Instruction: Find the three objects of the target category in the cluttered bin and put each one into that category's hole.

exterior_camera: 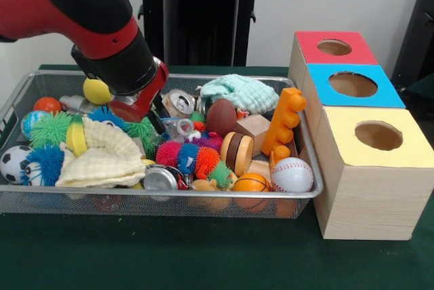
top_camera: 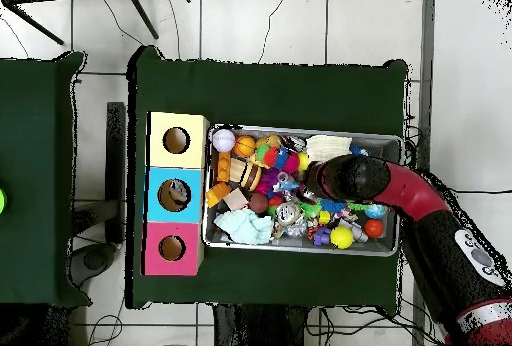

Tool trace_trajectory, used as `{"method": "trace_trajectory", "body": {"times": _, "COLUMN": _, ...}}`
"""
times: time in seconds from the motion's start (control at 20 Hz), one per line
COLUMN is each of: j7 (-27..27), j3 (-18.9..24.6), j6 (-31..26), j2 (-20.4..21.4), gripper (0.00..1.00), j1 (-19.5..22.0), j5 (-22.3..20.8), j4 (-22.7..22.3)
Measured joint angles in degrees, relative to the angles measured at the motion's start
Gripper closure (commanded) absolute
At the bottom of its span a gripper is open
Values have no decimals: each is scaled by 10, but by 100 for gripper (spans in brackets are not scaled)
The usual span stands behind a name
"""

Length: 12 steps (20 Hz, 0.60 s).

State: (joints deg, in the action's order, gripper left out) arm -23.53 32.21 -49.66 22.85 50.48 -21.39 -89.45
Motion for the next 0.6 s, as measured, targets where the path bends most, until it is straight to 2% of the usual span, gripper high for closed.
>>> {"method": "trace_trajectory", "body": {"times": 0.3, "j7": 0, "j3": 0, "j6": 0, "j2": 16, "gripper": 100, "j1": -3, "j5": 29, "j4": -9}}
{"method": "trace_trajectory", "body": {"times": 0.6, "j7": 0, "j3": -5, "j6": -19, "j2": 76, "gripper": 100, "j1": -25, "j5": 79, "j4": -36}}
